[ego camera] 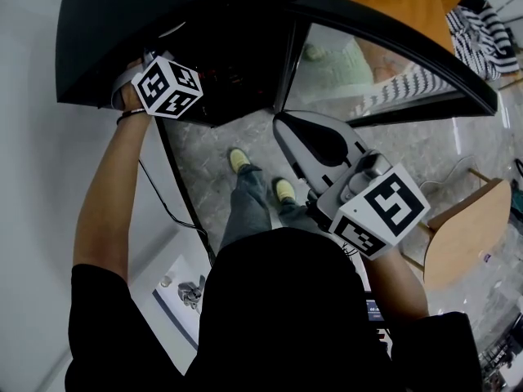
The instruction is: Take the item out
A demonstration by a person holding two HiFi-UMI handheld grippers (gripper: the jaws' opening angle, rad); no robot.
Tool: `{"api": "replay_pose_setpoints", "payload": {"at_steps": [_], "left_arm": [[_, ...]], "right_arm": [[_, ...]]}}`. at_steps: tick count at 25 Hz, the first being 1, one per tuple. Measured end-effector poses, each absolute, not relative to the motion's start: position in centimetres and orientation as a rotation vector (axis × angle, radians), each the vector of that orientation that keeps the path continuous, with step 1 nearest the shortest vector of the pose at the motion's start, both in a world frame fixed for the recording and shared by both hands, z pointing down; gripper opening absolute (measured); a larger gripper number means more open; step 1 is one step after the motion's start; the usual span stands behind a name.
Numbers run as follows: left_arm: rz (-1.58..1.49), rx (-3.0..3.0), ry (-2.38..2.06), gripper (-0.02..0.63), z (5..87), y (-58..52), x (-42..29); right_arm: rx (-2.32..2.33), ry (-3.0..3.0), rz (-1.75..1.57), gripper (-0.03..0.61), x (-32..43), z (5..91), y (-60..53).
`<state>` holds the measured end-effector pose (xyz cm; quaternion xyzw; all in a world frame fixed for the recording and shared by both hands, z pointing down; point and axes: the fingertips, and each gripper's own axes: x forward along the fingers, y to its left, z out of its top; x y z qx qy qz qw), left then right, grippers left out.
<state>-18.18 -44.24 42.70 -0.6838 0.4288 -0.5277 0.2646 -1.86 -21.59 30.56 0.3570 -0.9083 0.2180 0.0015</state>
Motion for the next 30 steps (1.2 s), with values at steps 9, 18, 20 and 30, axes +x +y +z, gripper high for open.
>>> {"api": "replay_pose_setpoints", "payload": {"at_steps": [9, 18, 20, 30], "left_arm": [[-1.446, -1.855, 1.115, 0.092, 42.9, -44.6, -17.9], [-1.462, -1.86, 1.102, 0.025, 43.5, -44.3, -17.8], [-1.463, -1.865, 1.104, 0.025, 43.4, -44.2, -17.8], [-1.447, -1.866, 1.13, 0.021, 43.4, -43.3, -18.4]], "right_arm": [[1.143, -2.851, 0.692, 0.008, -1.5, 30.6, -21.8], [1.149, -2.849, 0.701, 0.008, -1.7, 30.6, -21.6], [1.151, -2.847, 0.702, 0.008, -1.7, 30.6, -21.6], [1.149, -2.856, 0.697, 0.008, -2.0, 30.4, -21.4]]}}
